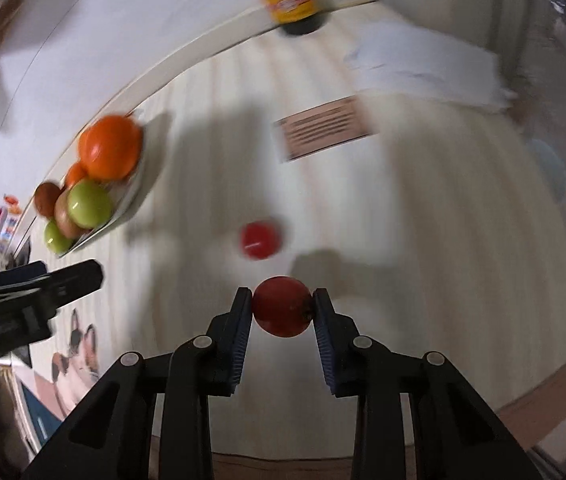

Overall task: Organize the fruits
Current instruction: 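Grasp a red tomato with the left gripper while the right gripper grasps another tomato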

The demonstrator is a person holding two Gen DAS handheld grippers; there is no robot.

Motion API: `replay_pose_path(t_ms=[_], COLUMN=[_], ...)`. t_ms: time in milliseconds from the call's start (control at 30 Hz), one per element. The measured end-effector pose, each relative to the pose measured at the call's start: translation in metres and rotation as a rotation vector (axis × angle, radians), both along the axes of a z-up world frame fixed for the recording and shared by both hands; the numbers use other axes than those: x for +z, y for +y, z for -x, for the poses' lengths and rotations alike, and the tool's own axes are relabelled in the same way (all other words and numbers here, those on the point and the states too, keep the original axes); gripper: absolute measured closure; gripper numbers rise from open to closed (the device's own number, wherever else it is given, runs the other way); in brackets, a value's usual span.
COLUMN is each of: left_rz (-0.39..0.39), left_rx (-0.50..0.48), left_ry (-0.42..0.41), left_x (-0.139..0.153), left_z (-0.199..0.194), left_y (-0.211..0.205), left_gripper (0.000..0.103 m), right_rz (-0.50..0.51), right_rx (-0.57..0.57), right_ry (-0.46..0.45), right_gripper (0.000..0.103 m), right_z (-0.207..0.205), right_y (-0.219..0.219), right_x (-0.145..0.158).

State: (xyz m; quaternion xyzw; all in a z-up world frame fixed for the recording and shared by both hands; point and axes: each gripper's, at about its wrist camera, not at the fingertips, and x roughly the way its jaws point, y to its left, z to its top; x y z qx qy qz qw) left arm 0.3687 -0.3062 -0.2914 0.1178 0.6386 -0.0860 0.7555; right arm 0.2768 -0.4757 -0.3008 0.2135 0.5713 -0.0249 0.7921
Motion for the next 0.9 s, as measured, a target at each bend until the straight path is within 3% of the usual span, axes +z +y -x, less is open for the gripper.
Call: replay_pose_path(t_ms=[267, 500, 600, 900], left_rz=[0.117, 0.106, 0.117, 0.173], left_rx=[-0.143, -0.223, -0.211, -0.147], left_ry=[0.094, 0.134, 0.125, 0.072], left_x=[-0.031, -0.050, -0.052, -0.031], left_z=[-0.003, 0.004, 0.004, 0.006], left_y=[-0.082, -0.122, -0.123, -0.095], left_gripper=[0.007, 0.067, 0.079, 0.080], right_rz=[0.046, 0.030, 0.032, 0.017], right_rx=[-0.103, -0.151, -0.153, -0.137], right_ry=[0.028, 0.031, 0.027, -0.002], right_gripper=[0.070, 0.069, 0.069, 0.069], right_z=[0.012, 0.021, 0.023, 0.020], right_y=[-0.069, -0.084, -0.084, -0.077], right_x=[-0.007, -0.007, -0.007, 0.003])
